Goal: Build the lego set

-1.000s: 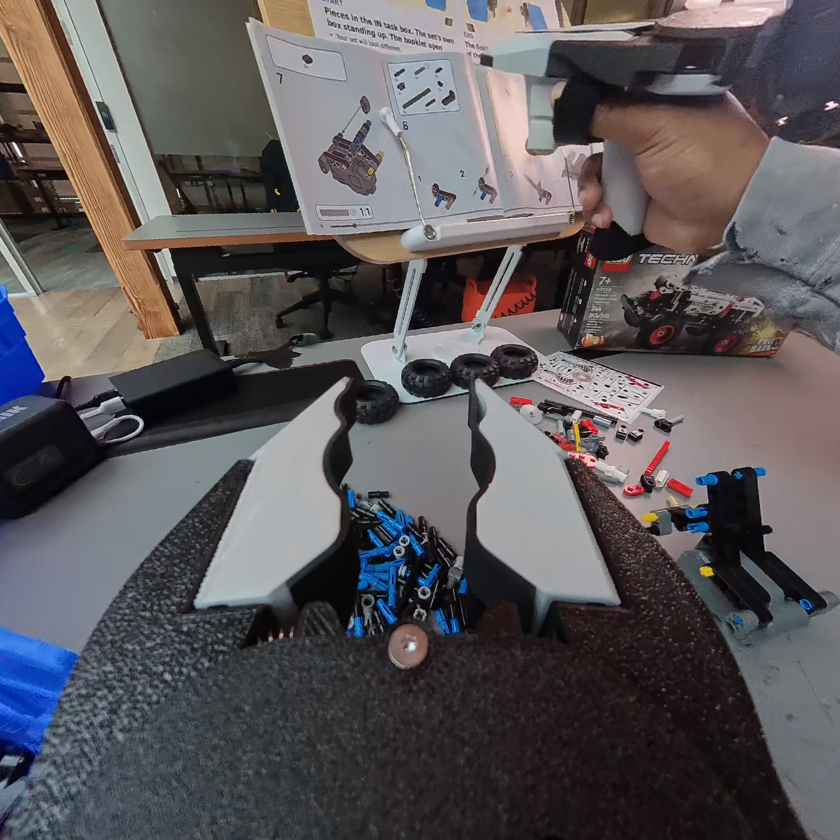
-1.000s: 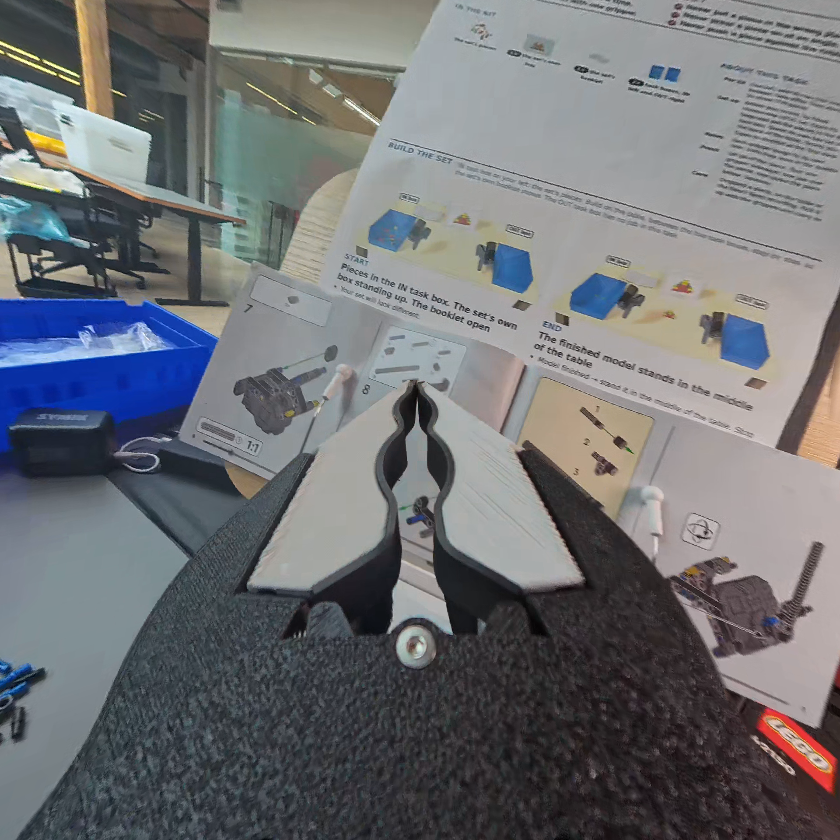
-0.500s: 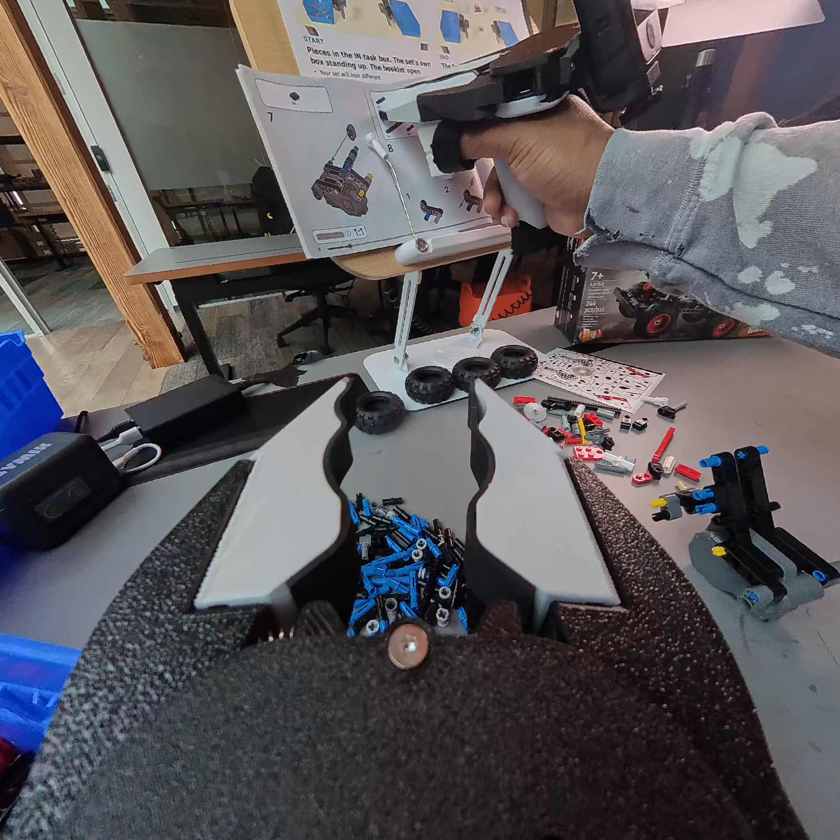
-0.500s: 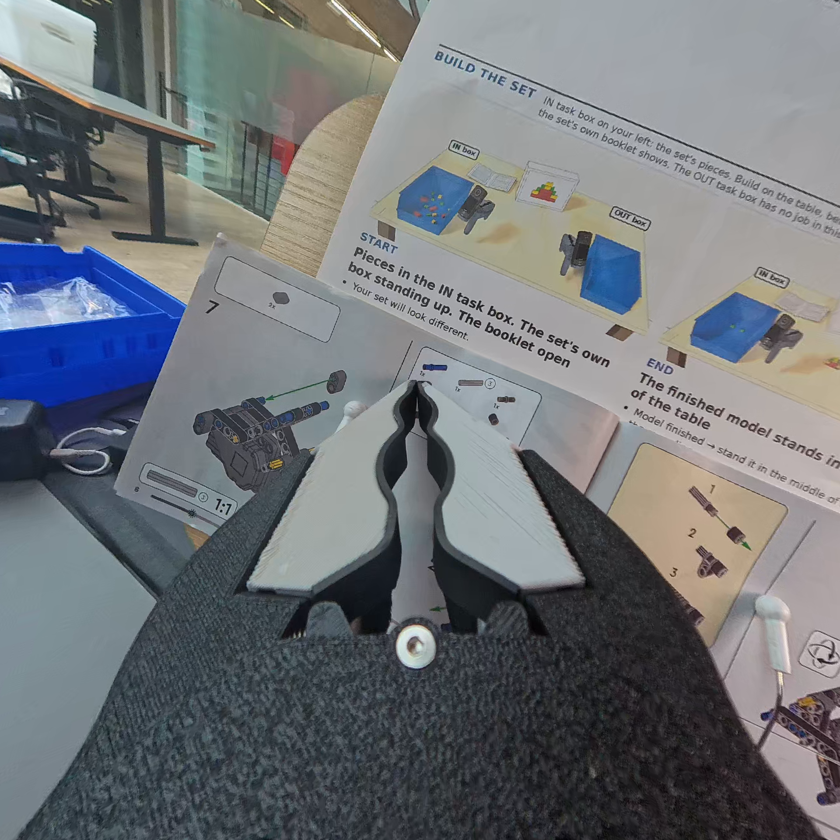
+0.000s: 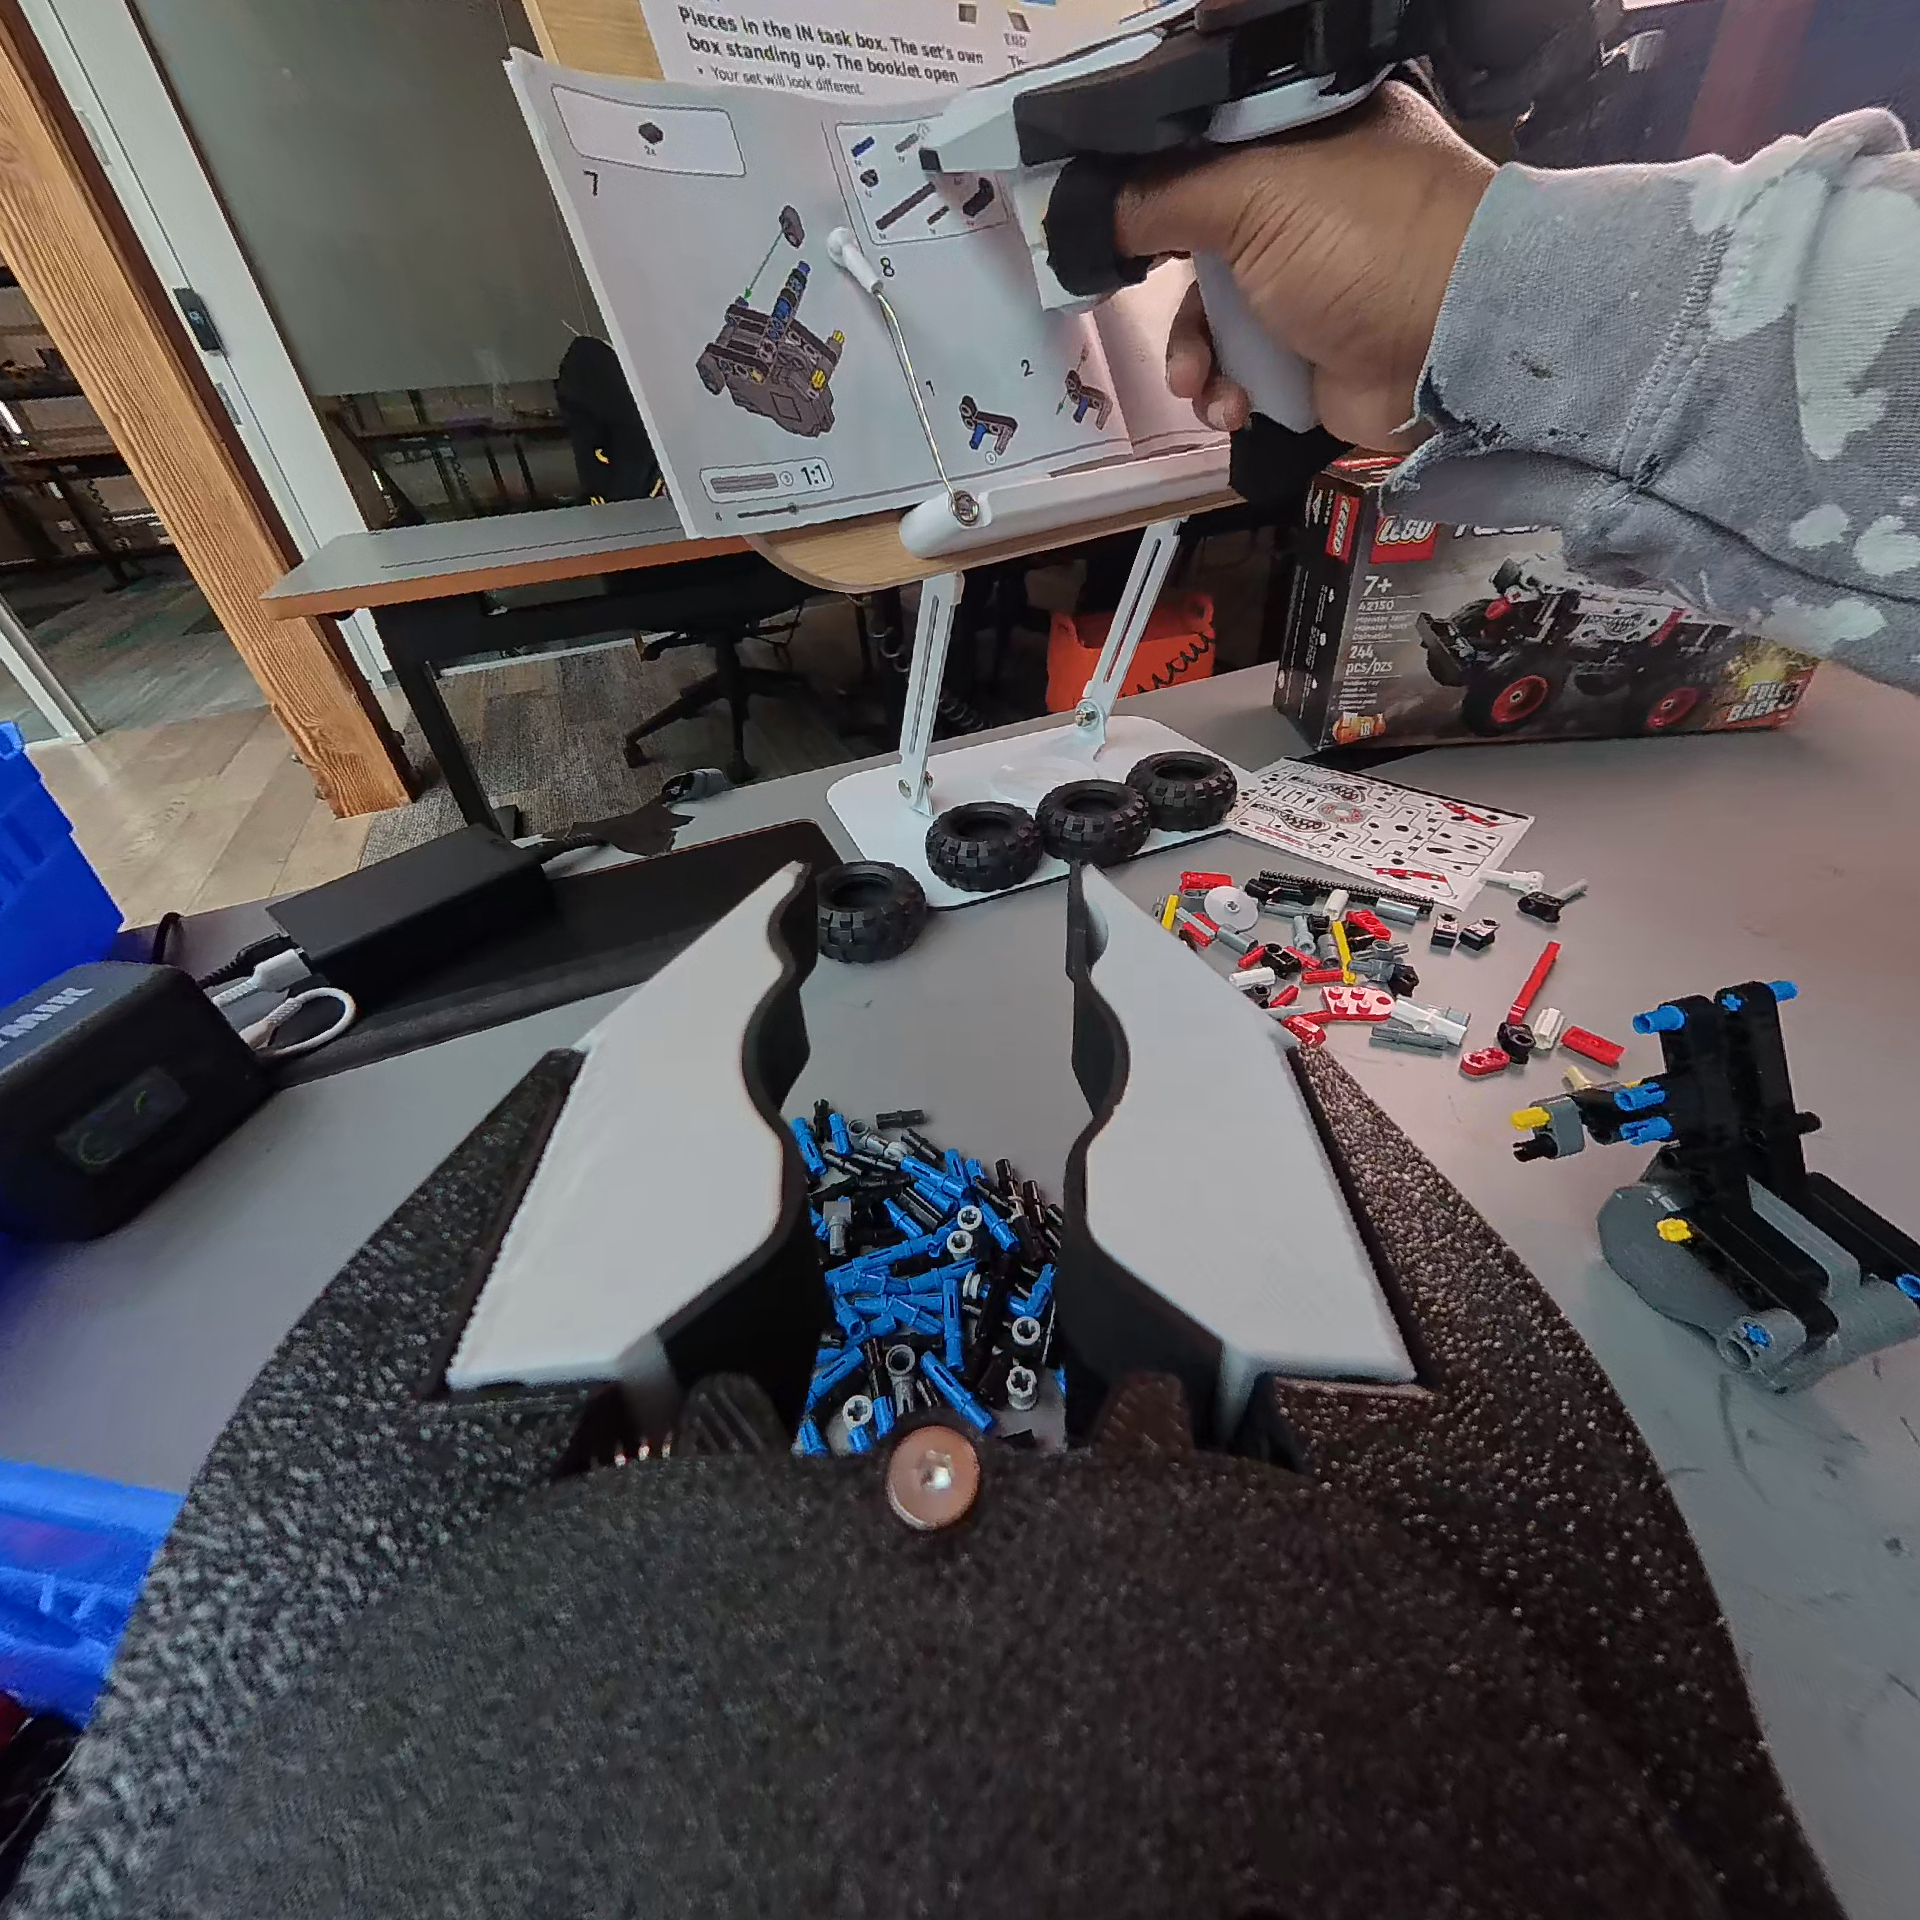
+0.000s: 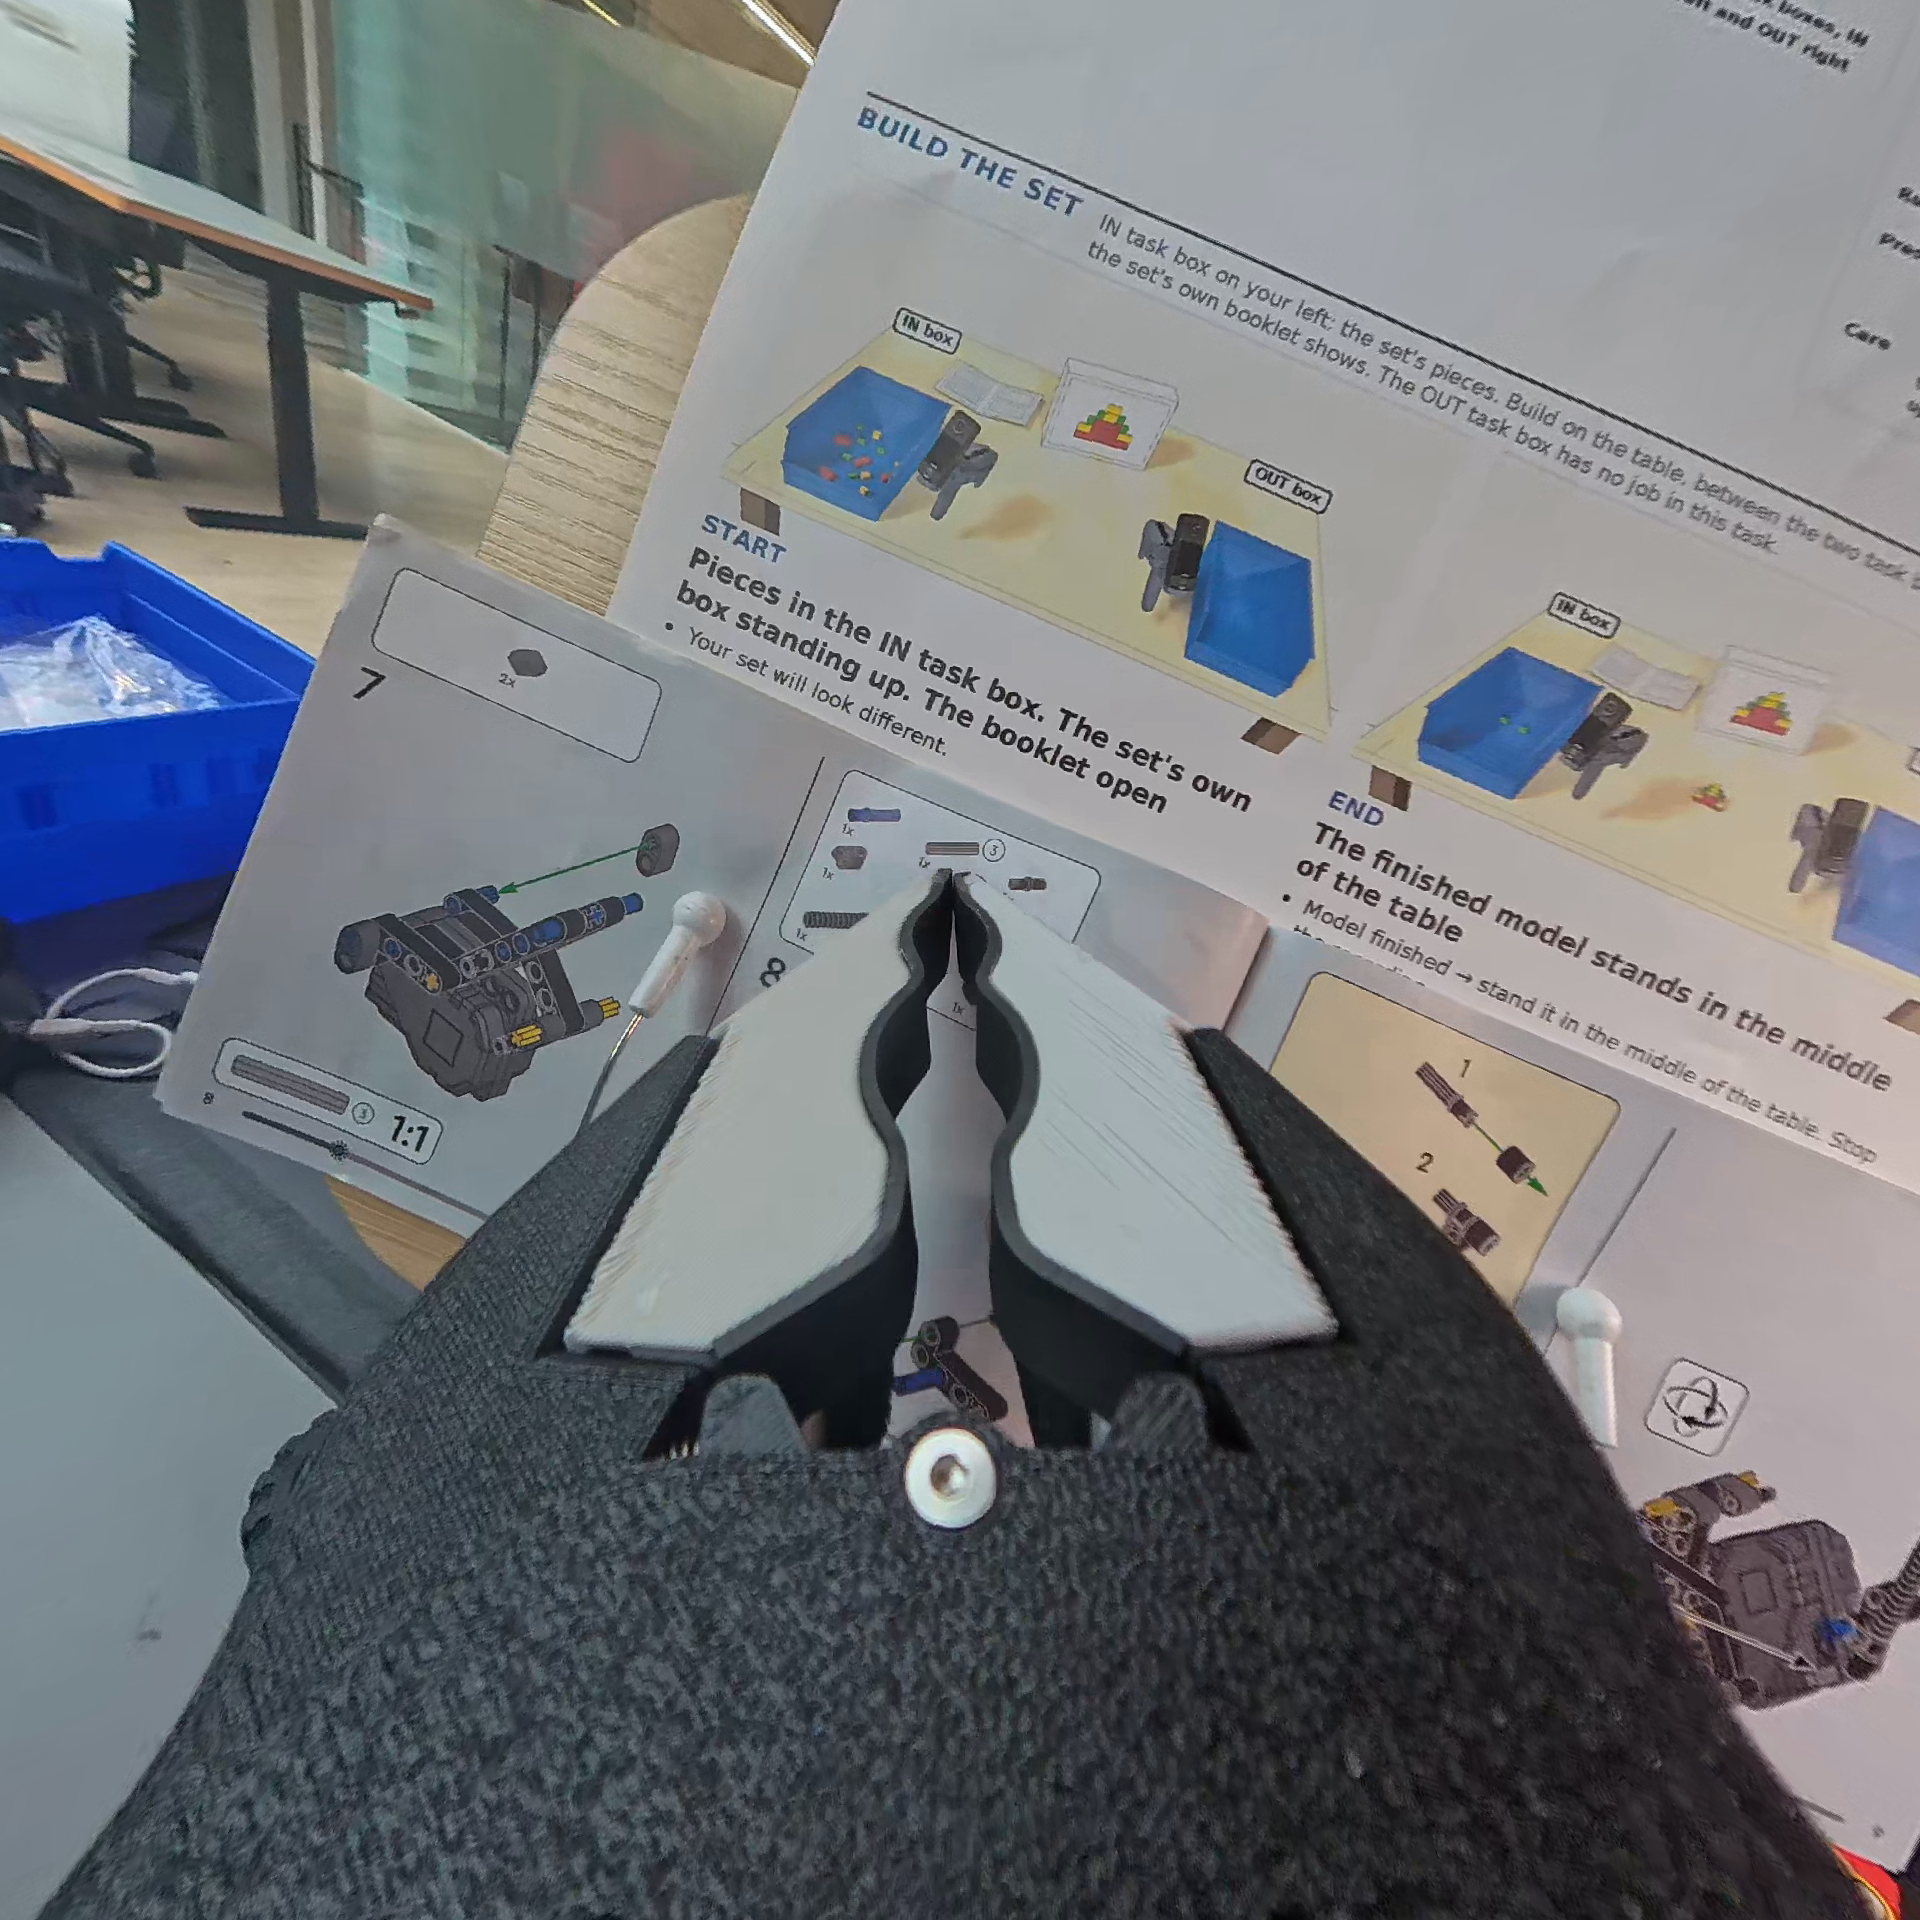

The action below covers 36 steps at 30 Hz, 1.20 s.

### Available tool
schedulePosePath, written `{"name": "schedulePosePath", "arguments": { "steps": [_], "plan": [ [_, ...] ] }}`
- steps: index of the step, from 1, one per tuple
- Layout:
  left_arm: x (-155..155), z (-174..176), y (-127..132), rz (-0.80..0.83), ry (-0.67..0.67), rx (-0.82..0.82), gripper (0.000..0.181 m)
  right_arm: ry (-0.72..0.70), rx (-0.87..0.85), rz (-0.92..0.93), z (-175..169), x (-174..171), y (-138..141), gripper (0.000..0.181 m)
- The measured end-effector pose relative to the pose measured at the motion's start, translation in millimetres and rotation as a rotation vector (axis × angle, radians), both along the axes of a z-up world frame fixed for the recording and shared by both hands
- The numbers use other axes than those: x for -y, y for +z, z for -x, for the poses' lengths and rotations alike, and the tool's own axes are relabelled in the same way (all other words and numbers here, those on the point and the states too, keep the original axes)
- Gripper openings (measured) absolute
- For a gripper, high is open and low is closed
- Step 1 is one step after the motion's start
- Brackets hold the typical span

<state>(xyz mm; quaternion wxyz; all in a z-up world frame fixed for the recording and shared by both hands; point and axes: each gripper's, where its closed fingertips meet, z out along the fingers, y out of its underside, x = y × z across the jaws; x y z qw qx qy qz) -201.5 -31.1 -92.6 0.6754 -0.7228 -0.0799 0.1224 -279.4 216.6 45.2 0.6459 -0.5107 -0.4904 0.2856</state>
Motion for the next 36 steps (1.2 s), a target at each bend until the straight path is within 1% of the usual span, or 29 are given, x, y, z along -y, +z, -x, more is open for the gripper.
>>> {"name": "schedulePosePath", "arguments": {
  "steps": [5,31,34,36],
  "plan": [
    [1,3,-2,0.001,0.004,0.017,0.049,-0.004,0.011,-0.011,-2,-4,-1,0.0],
    [2,6,-3,0.004,0.008,0.019,0.047,0.012,0.017,-0.045,-1,-3,-3,0.0],
    [4,10,-1,-0.005,0.018,0.038,0.045,0.024,-0.011,-0.038,-7,-1,3,0.0],
    [7,13,2,-0.02,0.017,0.061,0.043,0.065,-0.078,-0.024,-17,7,15,0.0]
  ]
}}
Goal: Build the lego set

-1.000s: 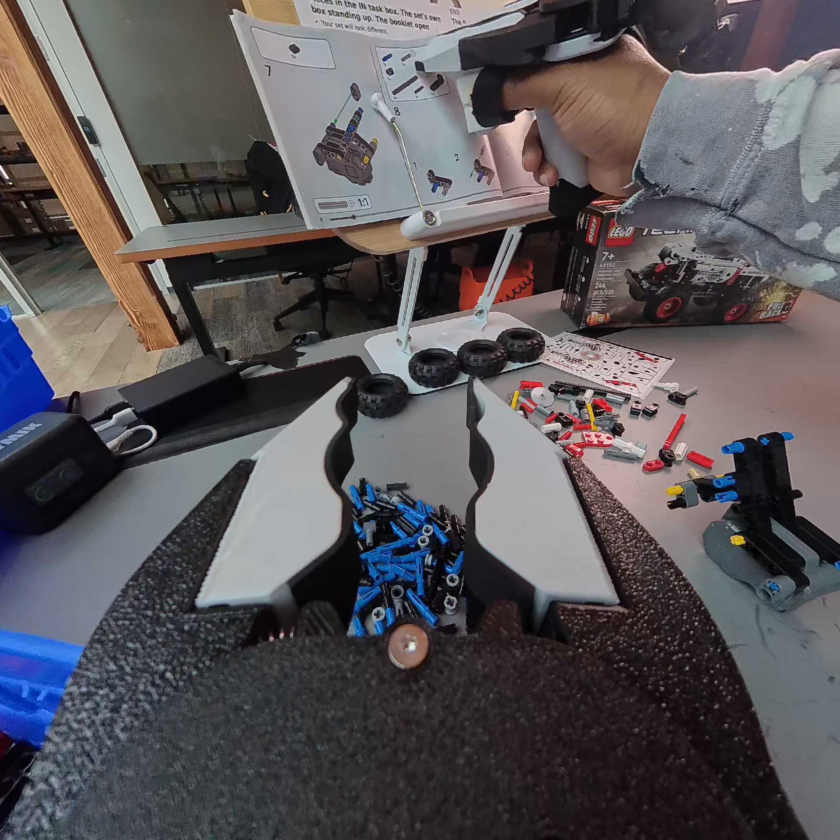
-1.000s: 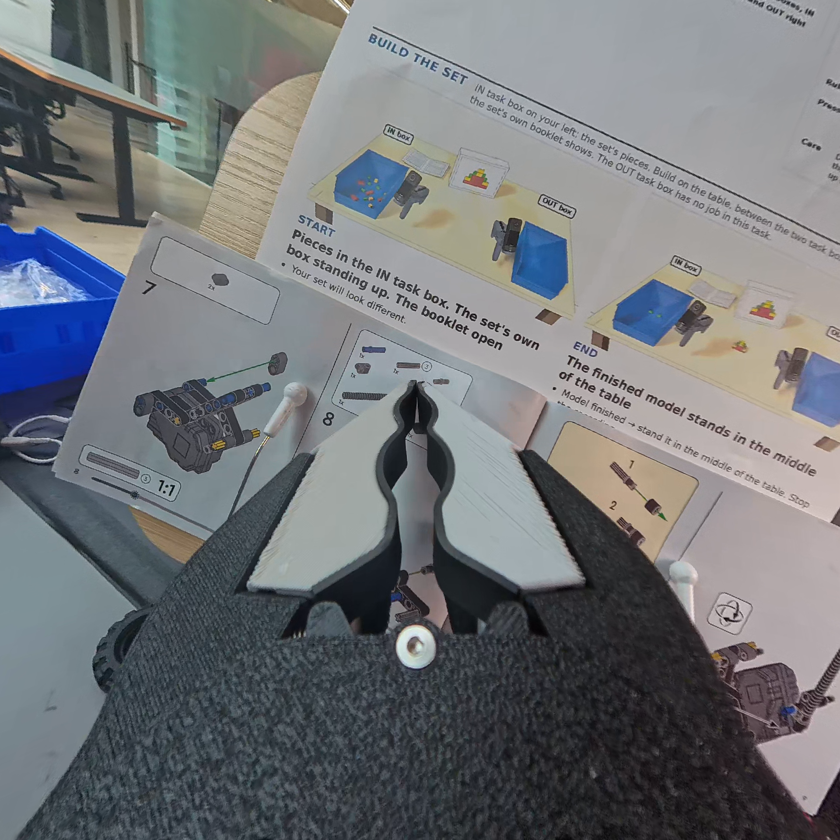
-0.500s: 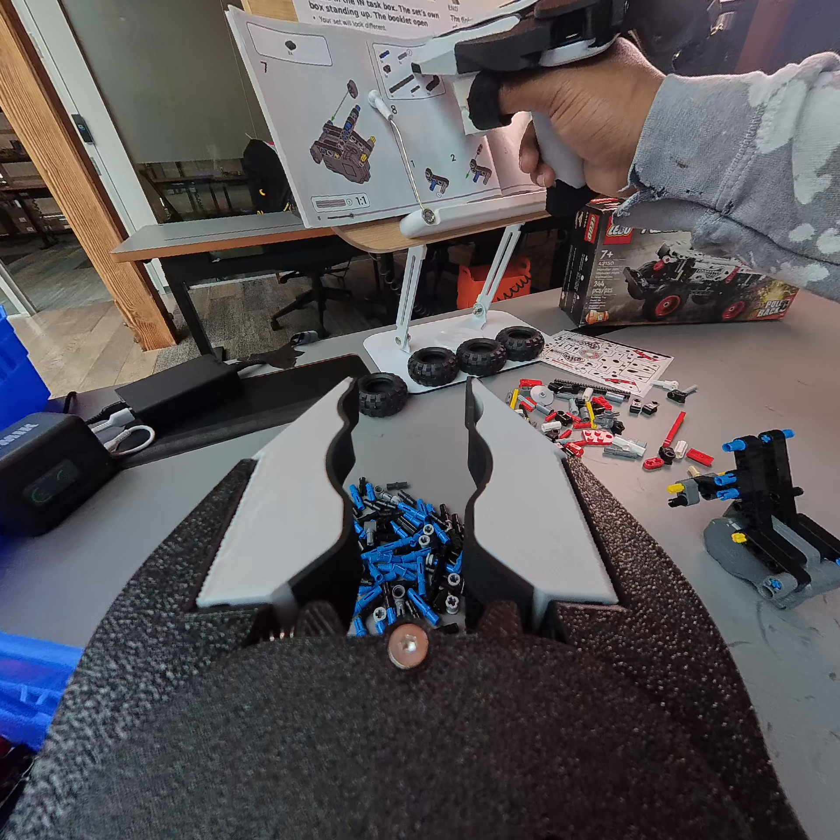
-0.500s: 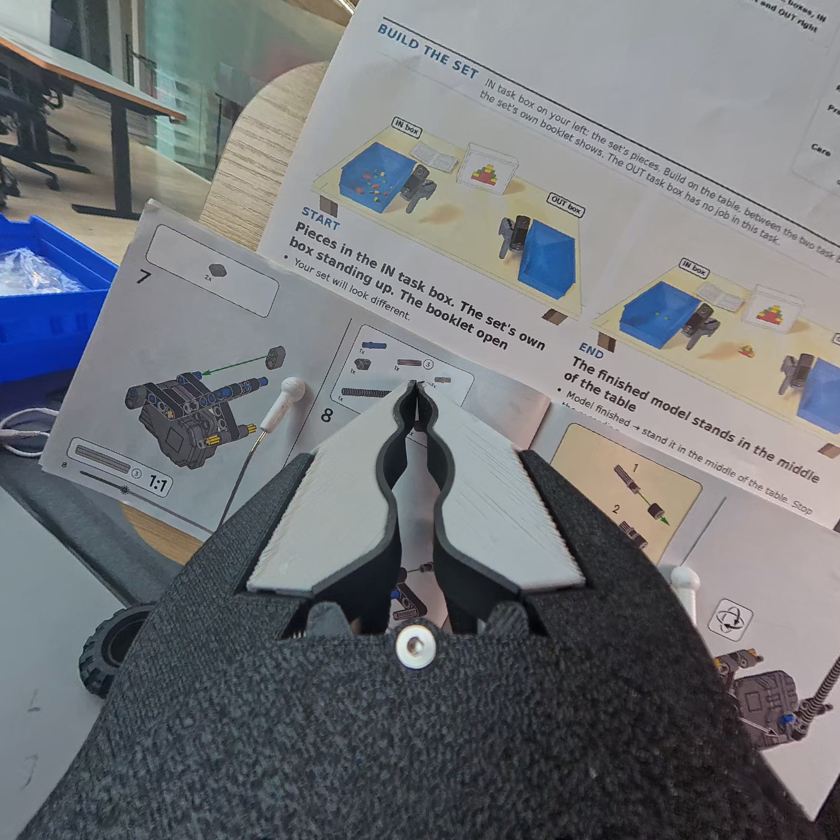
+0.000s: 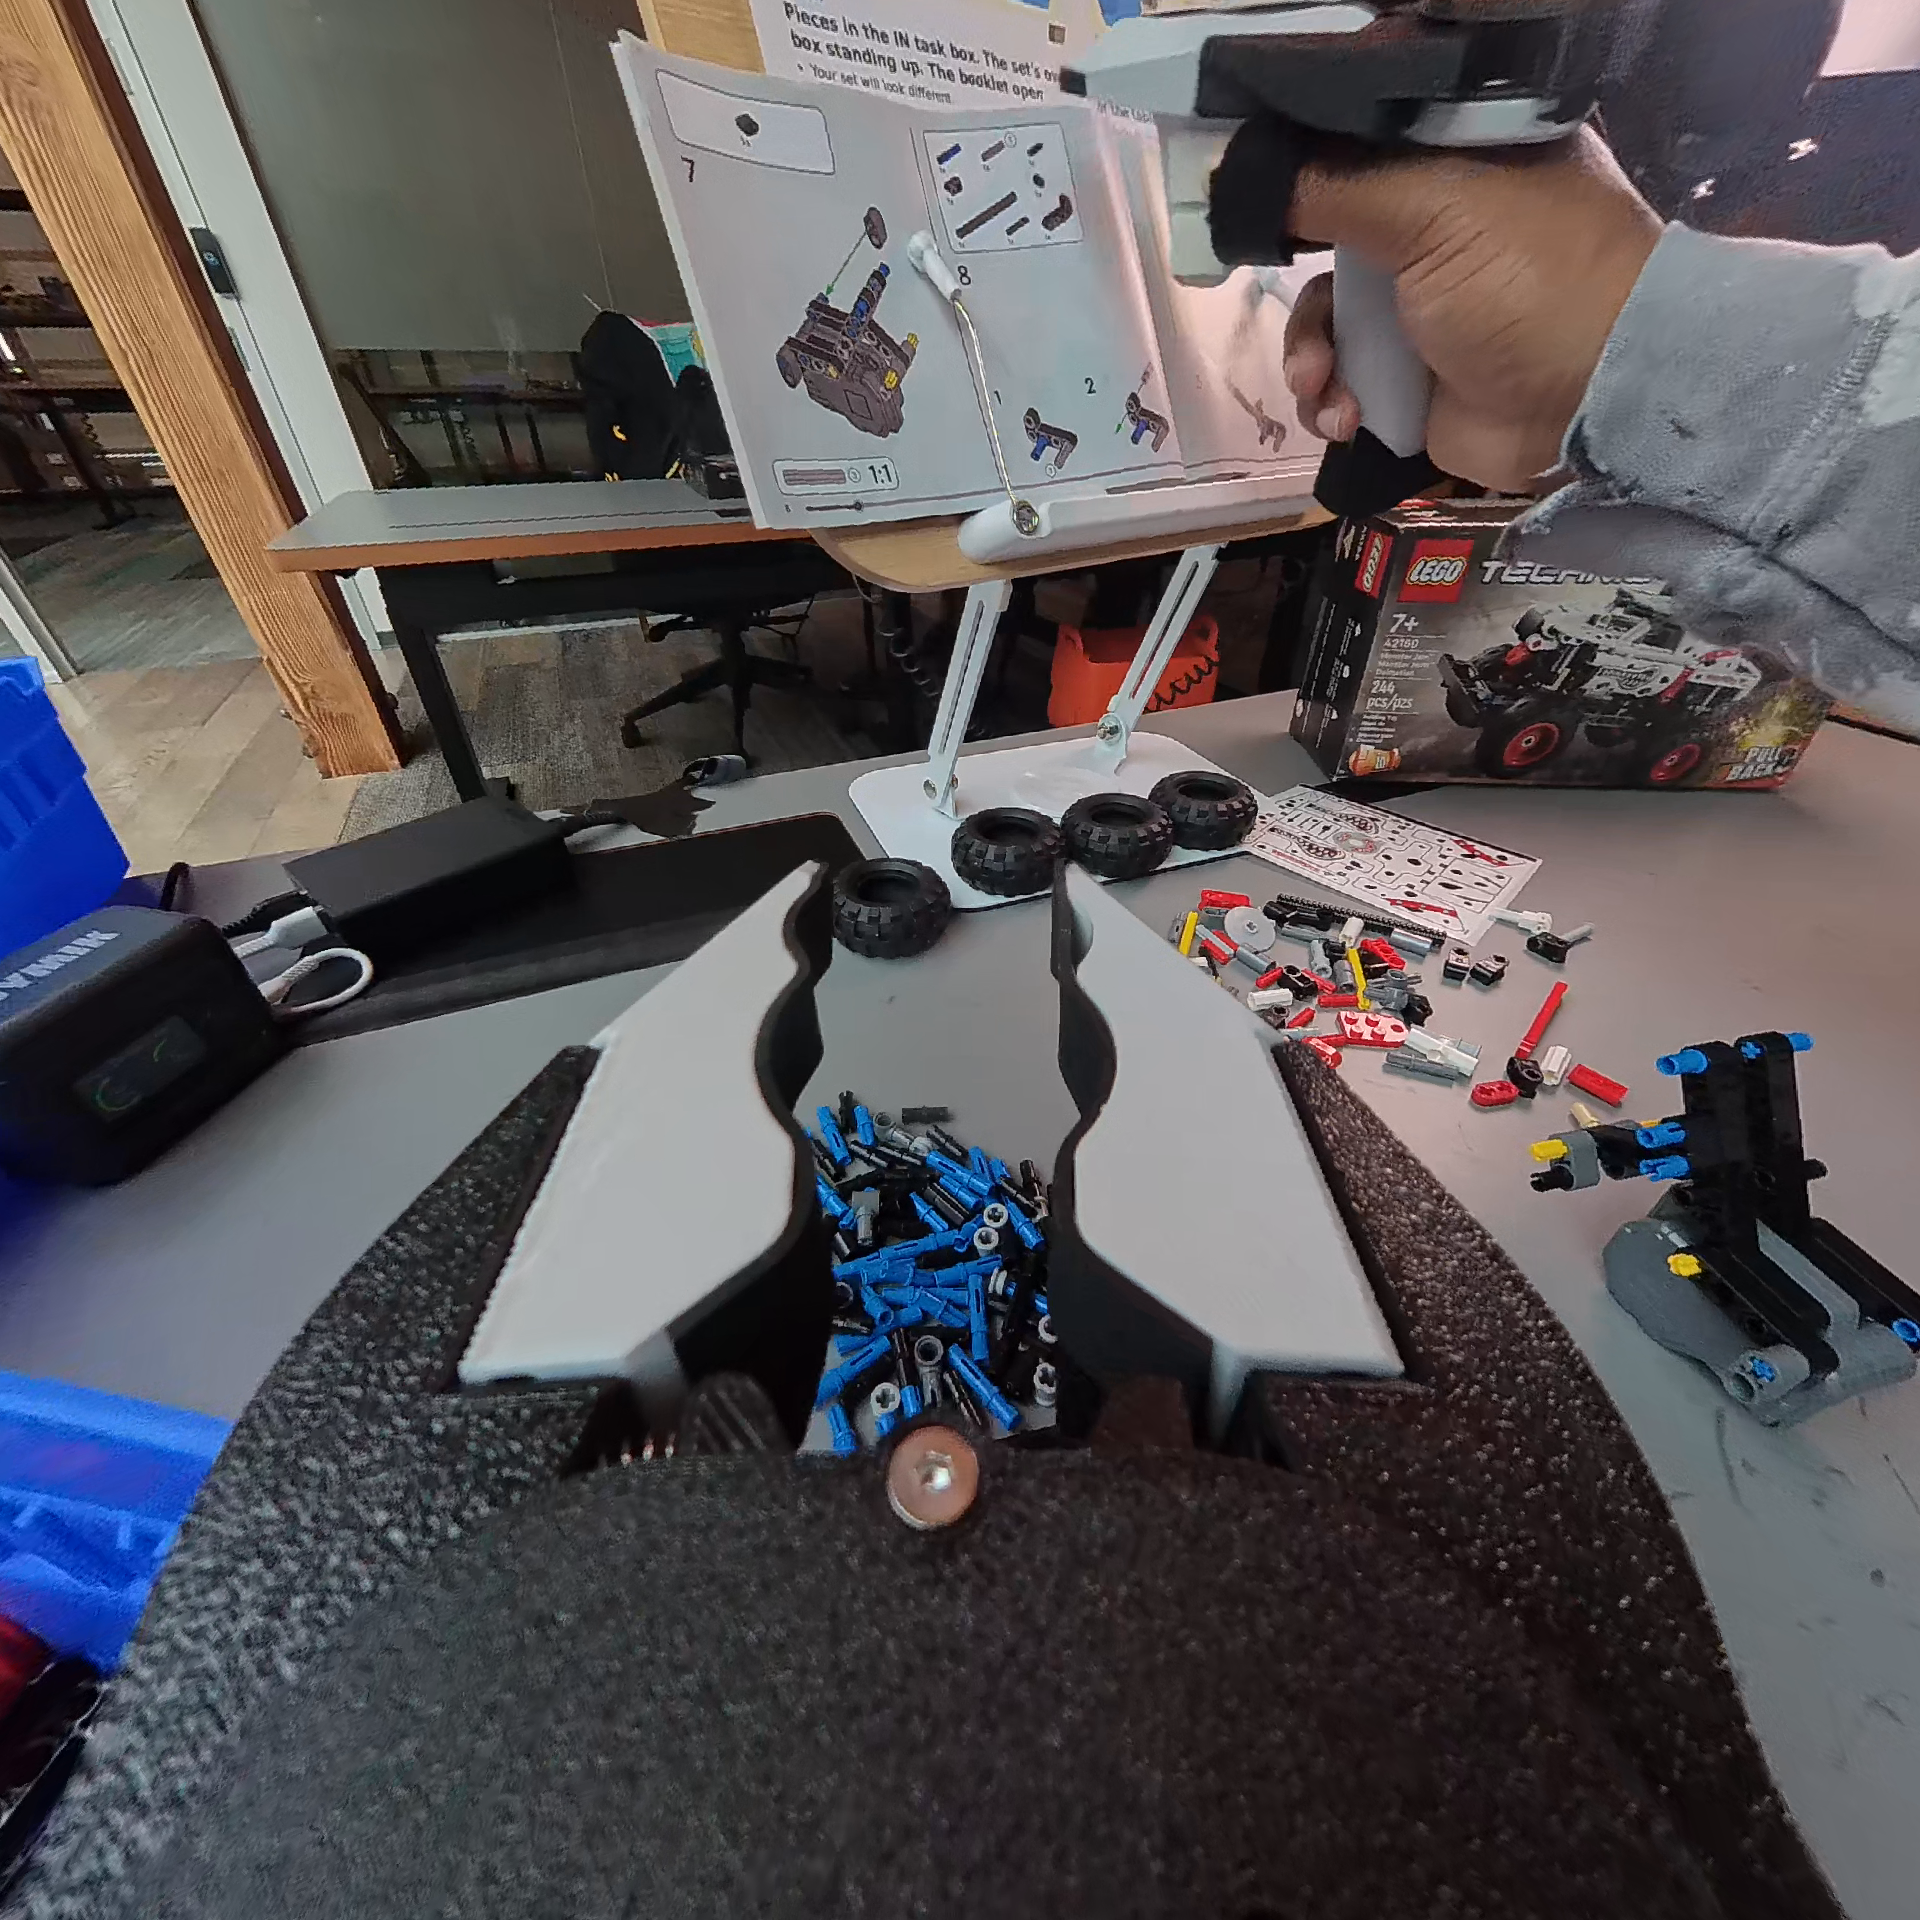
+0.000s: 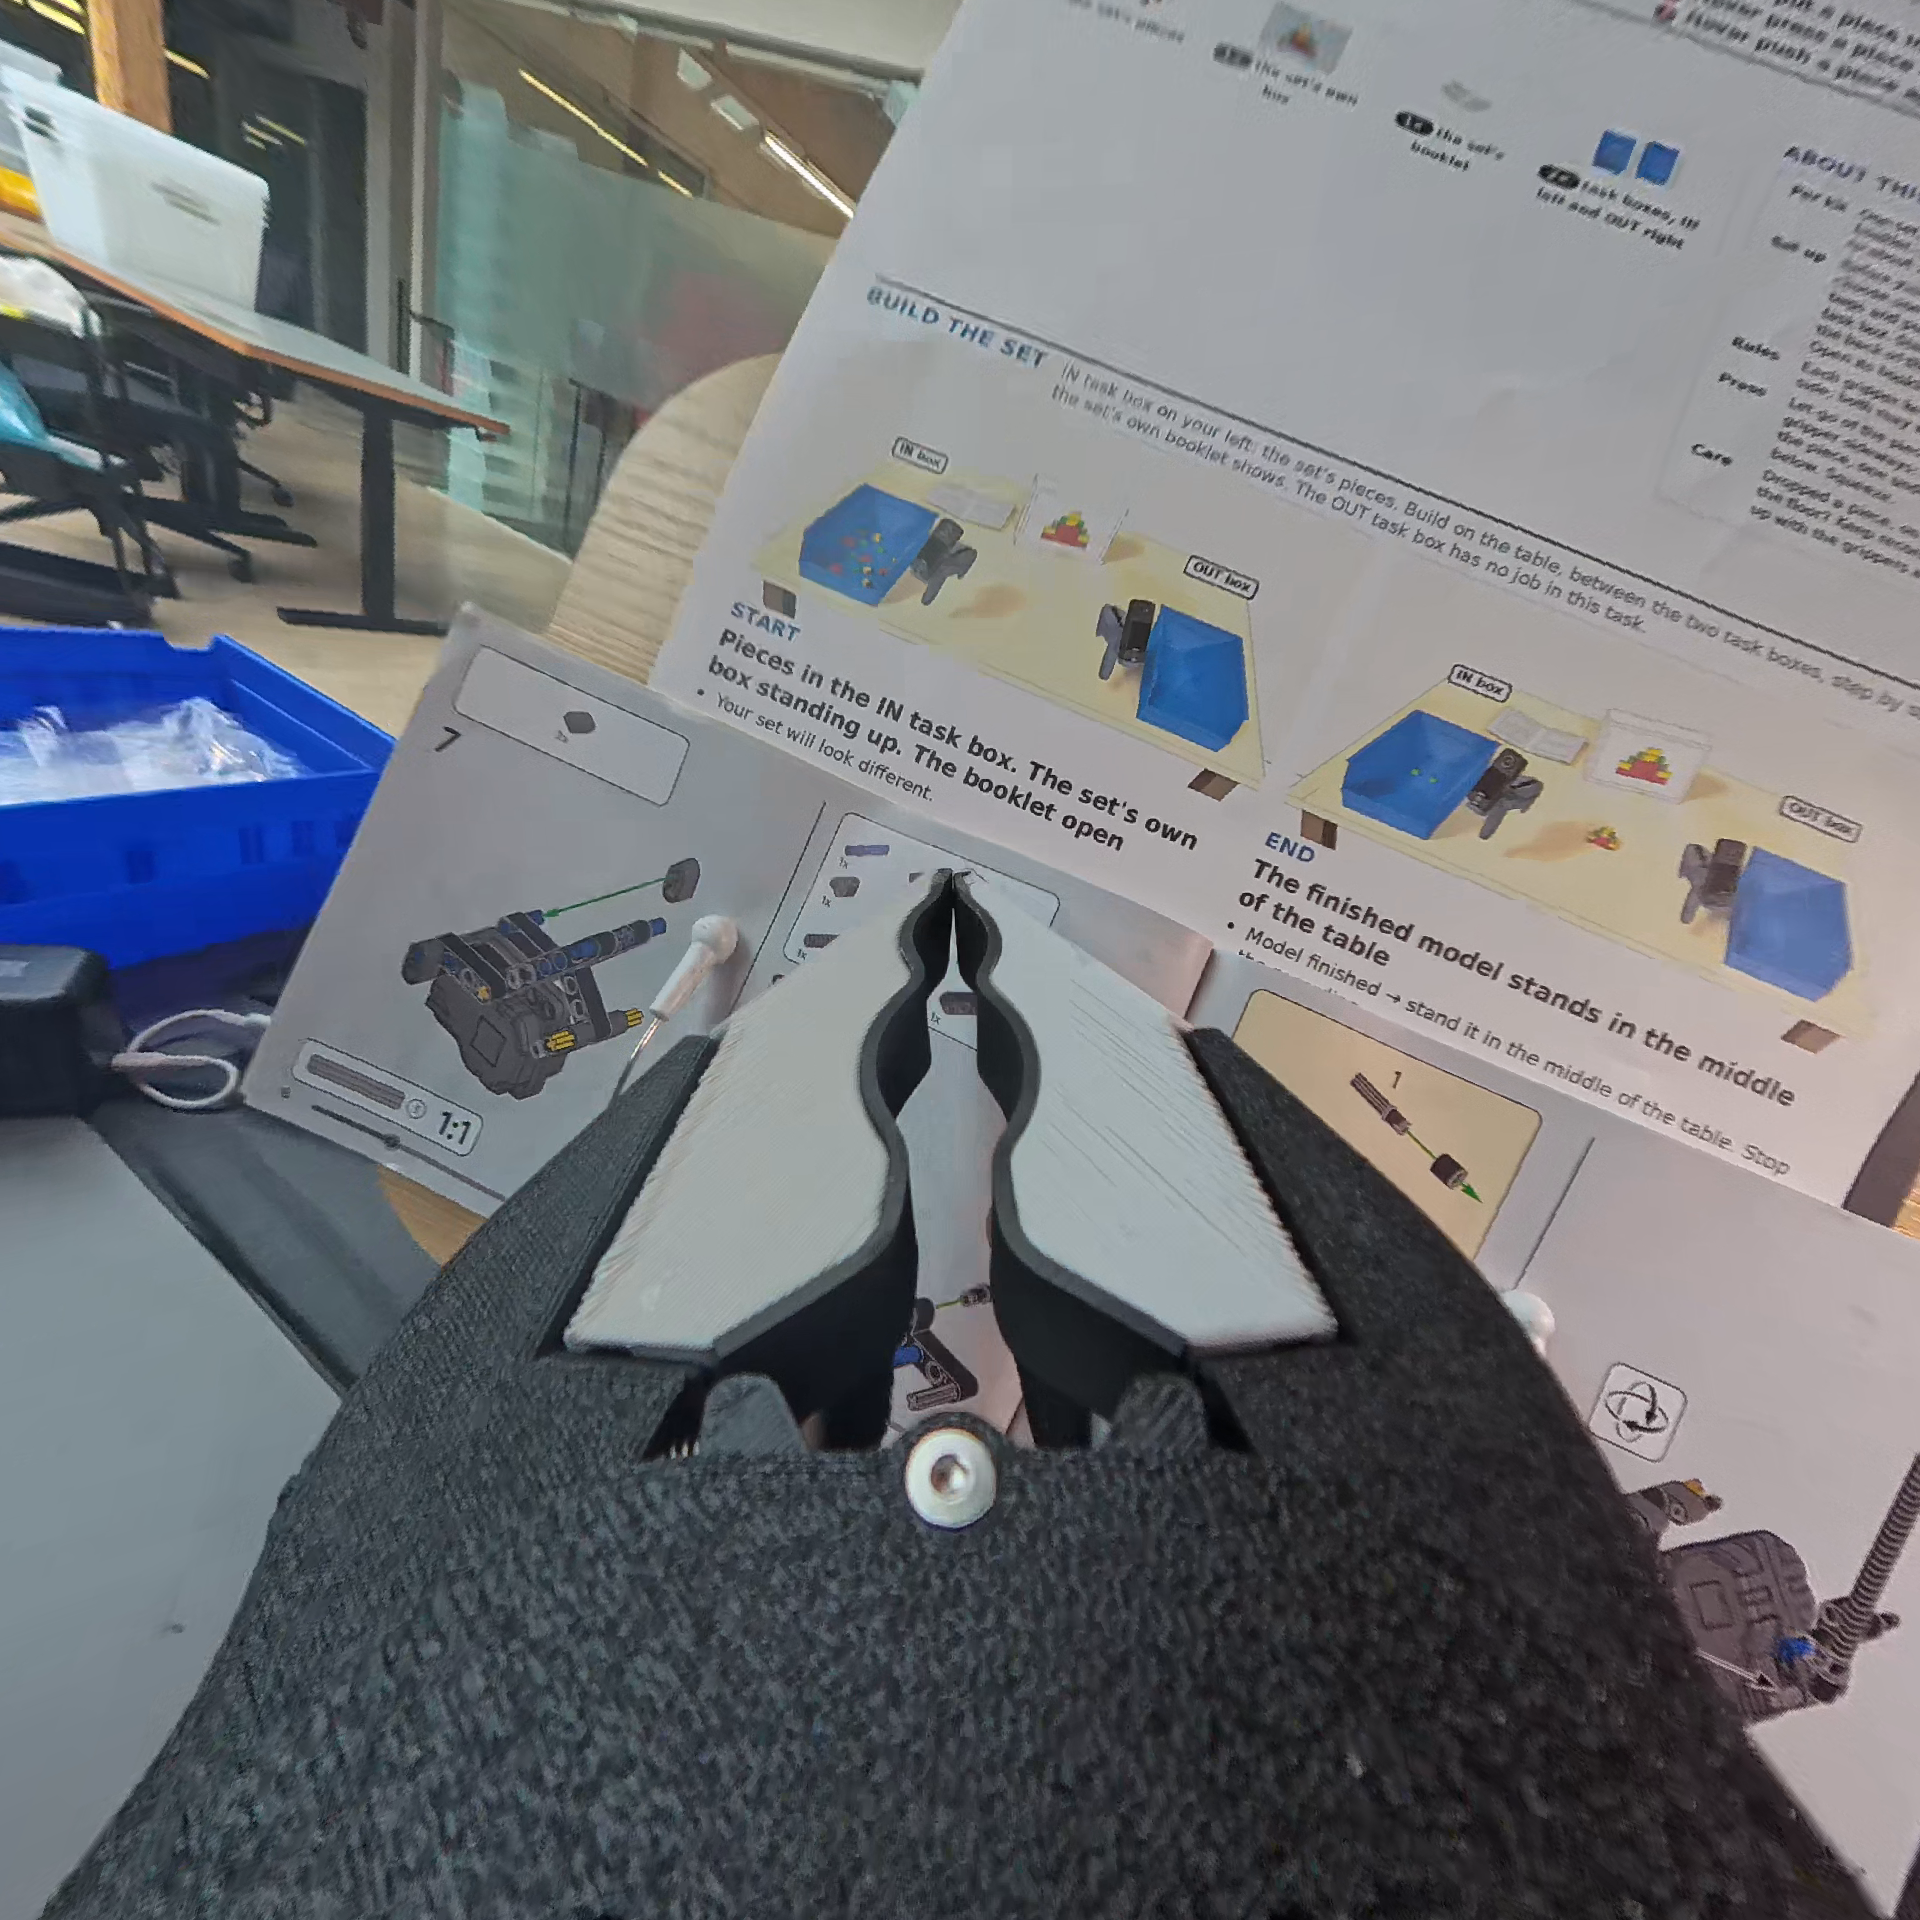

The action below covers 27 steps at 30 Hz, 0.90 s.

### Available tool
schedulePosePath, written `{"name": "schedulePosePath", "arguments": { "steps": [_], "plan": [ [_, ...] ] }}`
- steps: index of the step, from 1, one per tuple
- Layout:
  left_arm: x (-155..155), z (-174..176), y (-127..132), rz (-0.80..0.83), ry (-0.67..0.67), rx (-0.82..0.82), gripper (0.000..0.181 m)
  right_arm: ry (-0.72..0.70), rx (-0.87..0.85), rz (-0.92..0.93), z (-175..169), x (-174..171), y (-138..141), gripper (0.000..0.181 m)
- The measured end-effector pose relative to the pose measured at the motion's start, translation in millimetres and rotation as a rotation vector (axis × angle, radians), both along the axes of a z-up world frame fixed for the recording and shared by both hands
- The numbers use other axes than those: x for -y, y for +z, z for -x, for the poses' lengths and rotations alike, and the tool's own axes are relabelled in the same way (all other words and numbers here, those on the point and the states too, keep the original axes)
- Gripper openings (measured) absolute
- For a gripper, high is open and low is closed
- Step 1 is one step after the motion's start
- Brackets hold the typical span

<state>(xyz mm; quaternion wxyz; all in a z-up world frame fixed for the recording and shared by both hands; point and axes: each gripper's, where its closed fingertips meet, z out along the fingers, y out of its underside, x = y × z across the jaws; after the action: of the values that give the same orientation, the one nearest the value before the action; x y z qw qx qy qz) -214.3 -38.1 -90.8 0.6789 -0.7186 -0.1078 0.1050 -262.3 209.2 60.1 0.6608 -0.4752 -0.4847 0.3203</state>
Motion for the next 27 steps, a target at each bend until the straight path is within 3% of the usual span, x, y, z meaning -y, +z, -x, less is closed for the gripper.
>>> {"name": "schedulePosePath", "arguments": {
  "steps": [5,12,20,27],
  "plan": [
    [4,5,3,-0.012,0.015,0.002,0.042,0.102,-0.132,0.015,-43,32,24,0.0],
    [2,2,1,0.011,0.013,-0.033,0.04,0.206,-0.115,0.039,-107,68,9,0.0],
    [1,-11,8,-0.02,-0.053,-0.04,0.035,0.218,-0.079,0.116,-174,71,-33,0.001],
    [4,-9,7,-0.003,-0.072,0.004,0.035,0.226,0.044,0.082,-202,73,-90,0.004]
  ]
}}
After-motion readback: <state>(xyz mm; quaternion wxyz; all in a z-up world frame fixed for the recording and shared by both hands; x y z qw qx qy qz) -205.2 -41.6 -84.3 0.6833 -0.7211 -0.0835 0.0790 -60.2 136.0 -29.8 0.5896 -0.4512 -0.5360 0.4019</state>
